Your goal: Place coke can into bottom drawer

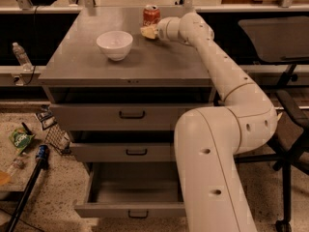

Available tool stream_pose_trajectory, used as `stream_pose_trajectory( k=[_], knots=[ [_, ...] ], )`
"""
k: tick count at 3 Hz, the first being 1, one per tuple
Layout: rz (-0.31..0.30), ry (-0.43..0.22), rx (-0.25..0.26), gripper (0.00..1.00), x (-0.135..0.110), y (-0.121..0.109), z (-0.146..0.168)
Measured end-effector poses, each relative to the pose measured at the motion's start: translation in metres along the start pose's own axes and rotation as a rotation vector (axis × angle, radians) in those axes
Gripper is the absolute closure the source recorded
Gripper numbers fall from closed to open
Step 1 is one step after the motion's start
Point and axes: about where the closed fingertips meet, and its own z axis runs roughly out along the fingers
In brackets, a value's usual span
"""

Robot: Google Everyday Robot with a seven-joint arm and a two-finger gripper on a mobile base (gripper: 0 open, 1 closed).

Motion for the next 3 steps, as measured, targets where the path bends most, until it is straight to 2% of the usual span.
stream_pose_trajectory(
  k=[1,2,3],
  knots=[
    [-0.003,-0.007,-0.038,0.85,-0.007,-0.006,-0.029],
    [-0.02,-0.001,-0.137,1.0,-0.02,0.005,-0.088],
    [-0.013,-0.018,-0.272,1.0,-0.033,0.042,-0.164]
  ],
)
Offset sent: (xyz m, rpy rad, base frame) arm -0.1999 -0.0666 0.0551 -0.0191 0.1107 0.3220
